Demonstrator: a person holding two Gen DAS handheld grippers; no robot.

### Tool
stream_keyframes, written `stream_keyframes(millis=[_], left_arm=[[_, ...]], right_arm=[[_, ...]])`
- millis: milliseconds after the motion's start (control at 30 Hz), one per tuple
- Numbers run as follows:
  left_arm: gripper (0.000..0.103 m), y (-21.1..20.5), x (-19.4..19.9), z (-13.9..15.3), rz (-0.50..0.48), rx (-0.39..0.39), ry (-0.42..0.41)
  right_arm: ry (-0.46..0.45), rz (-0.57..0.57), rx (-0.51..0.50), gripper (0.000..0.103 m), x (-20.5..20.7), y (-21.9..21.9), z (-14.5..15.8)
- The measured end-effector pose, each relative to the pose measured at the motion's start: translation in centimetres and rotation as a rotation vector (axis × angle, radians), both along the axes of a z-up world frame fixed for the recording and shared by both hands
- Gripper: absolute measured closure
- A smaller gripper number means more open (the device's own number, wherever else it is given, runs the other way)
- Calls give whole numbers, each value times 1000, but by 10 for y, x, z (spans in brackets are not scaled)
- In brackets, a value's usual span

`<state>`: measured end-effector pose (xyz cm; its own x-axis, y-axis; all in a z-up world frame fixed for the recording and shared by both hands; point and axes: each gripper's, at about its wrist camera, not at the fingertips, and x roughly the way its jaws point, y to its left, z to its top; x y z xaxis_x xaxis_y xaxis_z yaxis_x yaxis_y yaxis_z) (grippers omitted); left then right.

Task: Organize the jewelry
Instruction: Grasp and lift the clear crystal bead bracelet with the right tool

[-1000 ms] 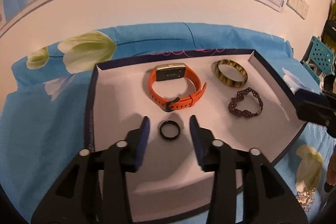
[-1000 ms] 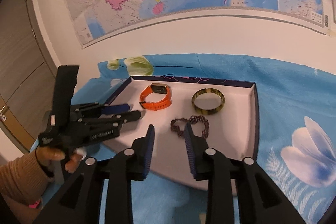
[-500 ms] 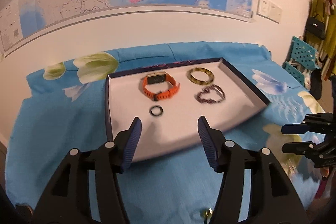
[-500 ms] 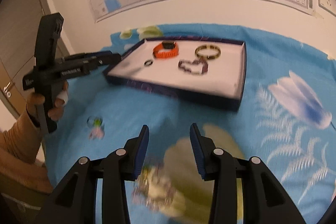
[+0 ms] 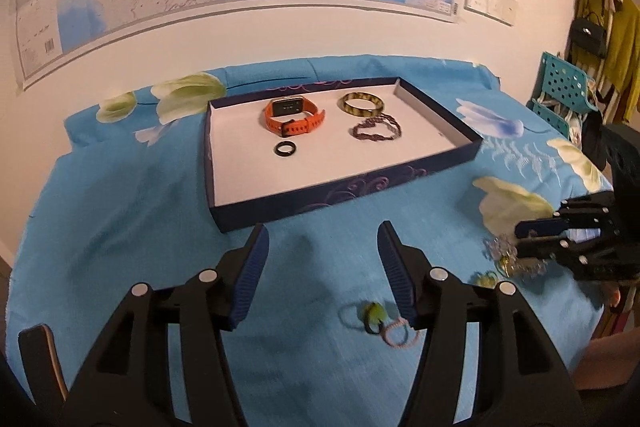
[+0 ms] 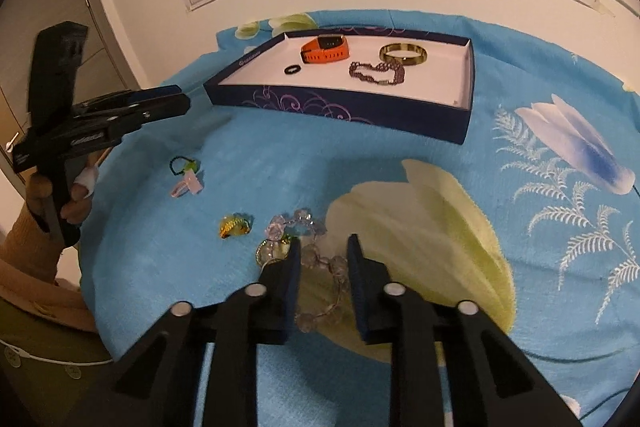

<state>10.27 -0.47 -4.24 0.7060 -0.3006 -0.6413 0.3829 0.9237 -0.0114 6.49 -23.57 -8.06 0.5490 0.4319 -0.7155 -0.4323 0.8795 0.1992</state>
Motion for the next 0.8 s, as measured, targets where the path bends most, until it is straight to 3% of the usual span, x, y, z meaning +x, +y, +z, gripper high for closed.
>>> stream_keyframes(millis=[200,300,567,800], left_arm=[[47,-2,-18,-1,-28,1,-9],[47,2,-25,-4,-35,10,-1],[49,3,-42,-14,-71,43,21],[57,3,-41,-23,-78,39,55]], right_arm=[[-24,-10,13,85,-5,-1,4],[-39,-6,26,95,-7,-2,11],[-90,-13,73,95,-11,-5,33],[-129,-31,115,95,-12,-10,51]])
